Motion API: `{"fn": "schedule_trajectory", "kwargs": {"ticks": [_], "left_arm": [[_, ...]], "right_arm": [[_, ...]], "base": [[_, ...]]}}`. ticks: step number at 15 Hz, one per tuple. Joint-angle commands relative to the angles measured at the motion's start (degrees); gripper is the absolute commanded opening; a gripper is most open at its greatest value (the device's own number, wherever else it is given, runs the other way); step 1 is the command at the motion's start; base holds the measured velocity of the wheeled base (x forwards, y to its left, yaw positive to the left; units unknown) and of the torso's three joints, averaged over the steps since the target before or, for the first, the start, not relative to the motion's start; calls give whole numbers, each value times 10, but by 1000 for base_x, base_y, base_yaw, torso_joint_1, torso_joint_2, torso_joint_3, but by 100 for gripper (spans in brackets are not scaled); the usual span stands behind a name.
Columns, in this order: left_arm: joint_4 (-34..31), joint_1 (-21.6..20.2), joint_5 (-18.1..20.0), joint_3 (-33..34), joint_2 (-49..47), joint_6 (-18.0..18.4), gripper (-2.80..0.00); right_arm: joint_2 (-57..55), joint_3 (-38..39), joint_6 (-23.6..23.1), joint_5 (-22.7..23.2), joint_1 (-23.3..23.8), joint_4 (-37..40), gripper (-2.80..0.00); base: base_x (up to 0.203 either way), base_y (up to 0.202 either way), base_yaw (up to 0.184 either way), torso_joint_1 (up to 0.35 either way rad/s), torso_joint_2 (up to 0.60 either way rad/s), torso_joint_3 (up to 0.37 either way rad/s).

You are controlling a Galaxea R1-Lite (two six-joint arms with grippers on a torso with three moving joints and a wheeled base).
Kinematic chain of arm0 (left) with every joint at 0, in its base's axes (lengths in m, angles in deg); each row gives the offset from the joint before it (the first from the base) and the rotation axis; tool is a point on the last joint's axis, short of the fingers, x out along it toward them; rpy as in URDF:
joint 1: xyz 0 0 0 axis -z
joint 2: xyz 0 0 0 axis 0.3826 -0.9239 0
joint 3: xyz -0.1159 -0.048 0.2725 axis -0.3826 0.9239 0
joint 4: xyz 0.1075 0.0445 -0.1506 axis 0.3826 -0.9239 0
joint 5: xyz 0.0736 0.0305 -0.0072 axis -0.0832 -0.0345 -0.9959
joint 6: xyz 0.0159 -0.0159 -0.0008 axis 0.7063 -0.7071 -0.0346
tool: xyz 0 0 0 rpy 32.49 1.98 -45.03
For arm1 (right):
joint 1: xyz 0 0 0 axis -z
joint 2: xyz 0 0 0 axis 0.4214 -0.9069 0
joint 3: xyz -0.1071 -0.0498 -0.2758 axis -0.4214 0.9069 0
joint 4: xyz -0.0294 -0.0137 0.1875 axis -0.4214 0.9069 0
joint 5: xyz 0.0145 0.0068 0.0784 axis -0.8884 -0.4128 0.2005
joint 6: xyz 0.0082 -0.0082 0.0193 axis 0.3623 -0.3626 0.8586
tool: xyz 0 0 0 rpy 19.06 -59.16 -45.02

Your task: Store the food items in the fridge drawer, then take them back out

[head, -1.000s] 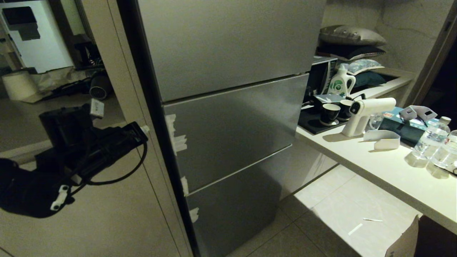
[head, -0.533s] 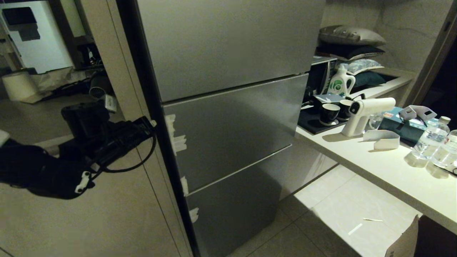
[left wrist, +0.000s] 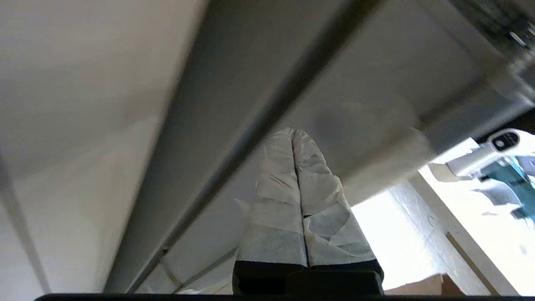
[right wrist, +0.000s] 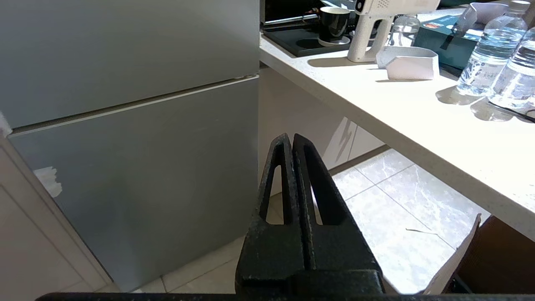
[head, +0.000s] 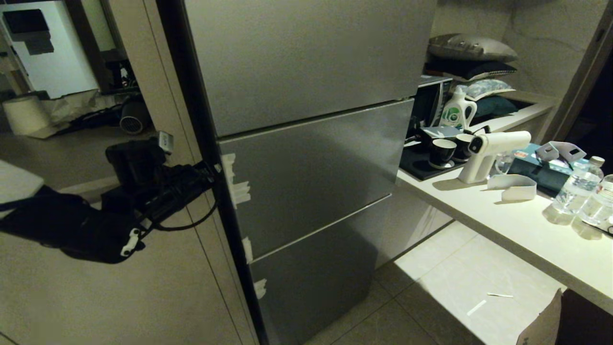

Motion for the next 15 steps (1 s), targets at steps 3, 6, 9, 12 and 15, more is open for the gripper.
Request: {"fn": "schedule_trajectory", "kwargs": {"ticks": [3,6,9,12,15], "left_arm": [[3,13,0,0,0,-1,-280],[0,23,2,5,6,-1,-280],[0,34,4,7,6,-1,-280],[-1,45,4,7,7,-1,-280],[-1,62,4,8,9,-1,-280]], "right_arm": [[0,18,0,1,0,-1,-280],[-1,18,0,0,0,-1,-280],[0,18,0,0,0,-1,-280],[0,18,0,0,0,-1,-280],[-1,18,0,0,0,-1,-280]], "base": [[0,0,0,0,0,0],[0,0,0,0,0,0],[0,0,0,0,0,0],[0,0,0,0,0,0],[0,0,0,0,0,0]]}}
